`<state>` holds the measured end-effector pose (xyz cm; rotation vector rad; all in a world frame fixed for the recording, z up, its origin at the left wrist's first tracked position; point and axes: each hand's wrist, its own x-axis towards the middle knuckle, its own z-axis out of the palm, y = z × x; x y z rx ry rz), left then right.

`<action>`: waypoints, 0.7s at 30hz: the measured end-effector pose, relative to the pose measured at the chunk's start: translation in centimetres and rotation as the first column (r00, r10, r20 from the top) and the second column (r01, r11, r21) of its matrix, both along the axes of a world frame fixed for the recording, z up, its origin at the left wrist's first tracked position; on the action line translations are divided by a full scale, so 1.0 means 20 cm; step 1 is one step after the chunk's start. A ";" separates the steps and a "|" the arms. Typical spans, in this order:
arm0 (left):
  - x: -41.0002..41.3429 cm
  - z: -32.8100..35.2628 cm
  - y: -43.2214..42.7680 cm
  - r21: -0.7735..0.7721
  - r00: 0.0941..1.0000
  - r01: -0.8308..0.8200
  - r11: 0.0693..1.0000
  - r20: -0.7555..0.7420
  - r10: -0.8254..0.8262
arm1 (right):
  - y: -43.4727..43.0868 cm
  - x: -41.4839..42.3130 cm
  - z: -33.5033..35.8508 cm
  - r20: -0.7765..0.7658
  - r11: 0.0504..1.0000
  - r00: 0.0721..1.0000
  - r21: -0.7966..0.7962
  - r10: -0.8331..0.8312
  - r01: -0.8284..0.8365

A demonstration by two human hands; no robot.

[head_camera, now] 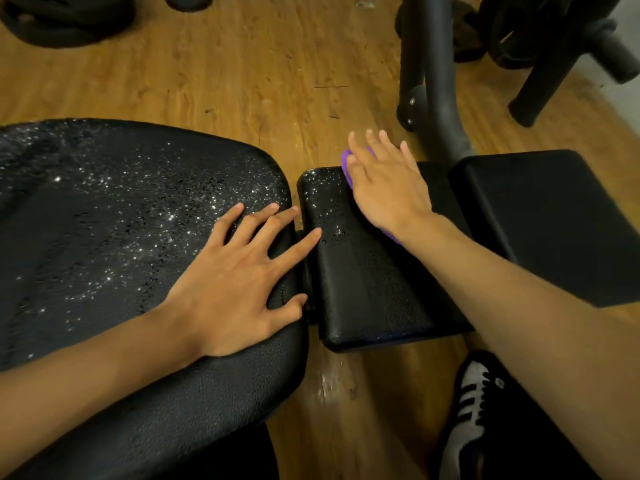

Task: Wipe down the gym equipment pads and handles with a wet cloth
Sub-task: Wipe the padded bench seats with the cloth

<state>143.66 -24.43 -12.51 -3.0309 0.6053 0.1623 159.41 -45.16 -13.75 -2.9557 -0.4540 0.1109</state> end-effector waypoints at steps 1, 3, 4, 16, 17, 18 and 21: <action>0.00 0.00 0.00 0.007 1.000 0.002 1.000 -0.005 -0.002 | 0.00 -0.06 -0.01 0.015 1.000 1.000 0.017 -0.018 0.018; 0.00 0.00 0.00 0.012 1.000 0.003 1.000 -0.002 -0.003 | -0.02 -0.32 -0.01 0.069 0.999 0.997 0.049 -0.020 0.017; 0.00 0.00 0.00 0.011 1.000 0.006 1.000 -0.001 -0.006 | -0.03 -0.49 0.01 0.084 0.999 0.996 0.053 -0.007 0.002; 0.01 0.00 0.00 0.007 1.000 0.000 1.000 -0.003 0.000 | 0.15 -0.07 0.00 -0.001 0.996 1.000 0.091 0.000 0.000; 0.01 0.00 0.01 0.007 1.000 0.002 1.000 -0.005 -0.002 | 0.13 -0.15 0.00 0.019 0.995 1.000 0.099 0.000 -0.002; 0.01 0.00 0.01 0.006 1.000 0.005 1.000 -0.006 -0.005 | 0.09 -0.28 0.00 0.044 0.995 0.999 0.101 -0.007 0.002; 0.00 0.00 0.00 -0.001 1.000 0.001 1.000 -0.006 -0.001 | -0.07 -0.77 0.02 0.040 0.998 0.999 0.060 -0.027 0.025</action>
